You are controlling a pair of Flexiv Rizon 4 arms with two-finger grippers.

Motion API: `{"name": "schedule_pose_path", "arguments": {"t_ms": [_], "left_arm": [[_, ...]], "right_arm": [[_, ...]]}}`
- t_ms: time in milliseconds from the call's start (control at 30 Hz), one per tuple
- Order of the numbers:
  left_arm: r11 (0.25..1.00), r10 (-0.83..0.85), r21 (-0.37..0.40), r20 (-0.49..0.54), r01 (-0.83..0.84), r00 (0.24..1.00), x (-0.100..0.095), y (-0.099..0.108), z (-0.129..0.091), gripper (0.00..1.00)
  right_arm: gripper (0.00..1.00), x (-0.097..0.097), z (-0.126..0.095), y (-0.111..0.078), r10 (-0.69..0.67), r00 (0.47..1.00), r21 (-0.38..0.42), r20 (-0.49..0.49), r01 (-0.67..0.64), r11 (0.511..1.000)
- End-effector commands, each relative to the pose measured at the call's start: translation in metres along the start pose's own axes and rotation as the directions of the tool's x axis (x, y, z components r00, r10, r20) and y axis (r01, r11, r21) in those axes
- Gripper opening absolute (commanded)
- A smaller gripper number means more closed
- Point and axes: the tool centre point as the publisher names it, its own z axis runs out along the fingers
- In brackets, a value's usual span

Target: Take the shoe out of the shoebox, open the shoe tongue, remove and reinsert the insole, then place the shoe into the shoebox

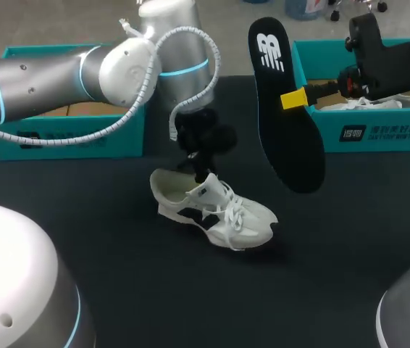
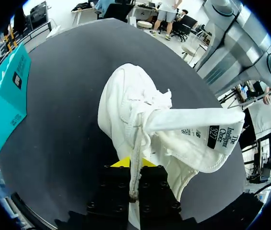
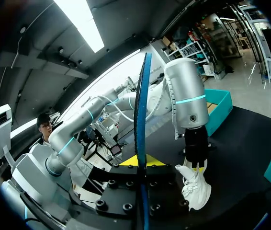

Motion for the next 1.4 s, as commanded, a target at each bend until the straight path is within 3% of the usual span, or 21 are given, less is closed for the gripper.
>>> {"name": "schedule_pose_path", "arguments": {"t_ms": [33, 167, 300, 633, 1100, 1400], "left_arm": [[0.825, 0.554, 0.138, -0.393, -0.548, 0.734, -0.005, -0.003, -0.017, 0.00], [0.768, 0.620, 0.148, -0.417, -0.624, 0.664, -0.004, -0.002, -0.025, 0.00], [0.783, 0.605, 0.136, -0.389, -0.607, 0.694, -0.003, 0.000, -0.026, 0.00], [0.773, 0.619, 0.138, -0.375, -0.619, 0.690, -0.005, 0.000, -0.025, 0.00], [0.793, 0.552, -0.012, -0.410, -0.609, 0.726, -0.033, -0.004, -0.018, 0.00], [0.758, 0.539, -0.071, -0.490, -0.648, 0.685, -0.047, -0.008, -0.011, 0.00]], "right_arm": [[0.00, -0.001, 0.002, 0.000, 0.000, 1.000, 0.002, 0.000, 0.000, 1.000], [0.00, -0.001, 0.002, 0.000, 0.000, 1.000, 0.002, 0.000, 0.000, 1.000], [0.00, -0.001, 0.002, 0.000, 0.000, 1.000, 0.002, 0.000, 0.000, 1.000], [0.00, -0.001, 0.002, 0.000, 0.000, 1.000, 0.002, 0.000, 0.000, 1.000], [0.00, -0.001, 0.002, 0.000, 0.000, 1.000, 0.002, 0.000, 0.000, 1.000], [0.00, -0.001, 0.002, 0.000, 0.000, 1.000, 0.002, 0.000, 0.000, 1.000]]}}
